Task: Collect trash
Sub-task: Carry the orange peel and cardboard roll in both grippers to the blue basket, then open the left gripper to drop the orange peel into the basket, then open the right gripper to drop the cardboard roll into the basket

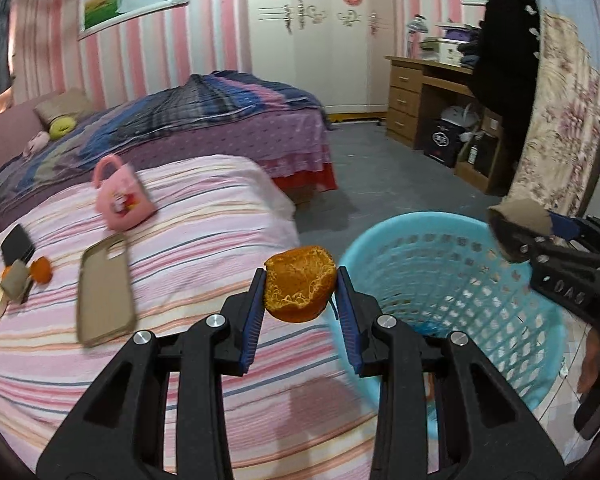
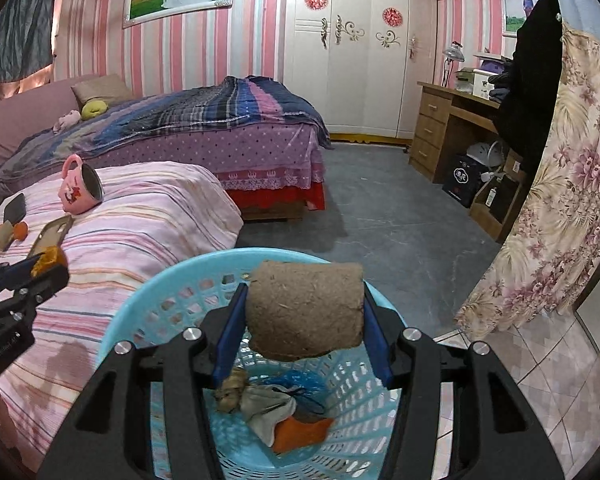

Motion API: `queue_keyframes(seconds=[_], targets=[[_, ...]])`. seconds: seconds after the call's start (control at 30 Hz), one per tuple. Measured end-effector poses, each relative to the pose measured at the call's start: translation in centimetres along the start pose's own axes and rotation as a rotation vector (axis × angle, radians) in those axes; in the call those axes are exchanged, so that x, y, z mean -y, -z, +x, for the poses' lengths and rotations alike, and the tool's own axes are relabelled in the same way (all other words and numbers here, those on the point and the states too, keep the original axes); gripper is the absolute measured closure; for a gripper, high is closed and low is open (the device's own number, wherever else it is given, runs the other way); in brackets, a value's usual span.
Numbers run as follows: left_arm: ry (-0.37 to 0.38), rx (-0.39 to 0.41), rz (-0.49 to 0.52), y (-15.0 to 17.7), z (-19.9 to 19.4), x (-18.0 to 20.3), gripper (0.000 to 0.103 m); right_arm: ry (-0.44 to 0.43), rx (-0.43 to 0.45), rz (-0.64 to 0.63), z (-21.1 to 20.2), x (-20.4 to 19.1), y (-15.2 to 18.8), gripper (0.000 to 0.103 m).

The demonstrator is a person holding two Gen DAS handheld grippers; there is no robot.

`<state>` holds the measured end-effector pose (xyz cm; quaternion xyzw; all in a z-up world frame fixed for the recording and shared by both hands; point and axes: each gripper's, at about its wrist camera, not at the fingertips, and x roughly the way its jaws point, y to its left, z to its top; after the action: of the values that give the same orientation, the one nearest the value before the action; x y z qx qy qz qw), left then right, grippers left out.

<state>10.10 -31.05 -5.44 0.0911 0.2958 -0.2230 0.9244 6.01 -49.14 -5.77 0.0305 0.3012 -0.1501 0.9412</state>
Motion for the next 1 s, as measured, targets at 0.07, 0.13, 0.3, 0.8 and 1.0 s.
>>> queue_keyframes(seconds=[0.07,0.13,0.3,0.8,1.0], targets=[[0.021,0.005,0.015,-0.3,0.3,1.4,0.069,0.008,-0.002,0.005,-0.1,0.5,0.1,0.050],[0.029,0.014,0.028,-0.6,0.2,2.4,0.069,0.016,-0.004,0.023,-0.1,1.1,0.2,0.050],[0.067,0.009,0.012,-1.6,0.9,4.0,0.068,0.030,-0.010,0.061,-0.1,2.4,0.6,0.050],[-0.026,0.048,-0.034,-1.9,0.7,0.6,0.013,0.022,0.003,0.075,0.0,2.3,0.6,0.050],[-0.081,0.036,-0.090,-1.6,0.7,-3.0,0.010,0.007,0.005,0.076,0.2,1.6,0.3,0.050]])
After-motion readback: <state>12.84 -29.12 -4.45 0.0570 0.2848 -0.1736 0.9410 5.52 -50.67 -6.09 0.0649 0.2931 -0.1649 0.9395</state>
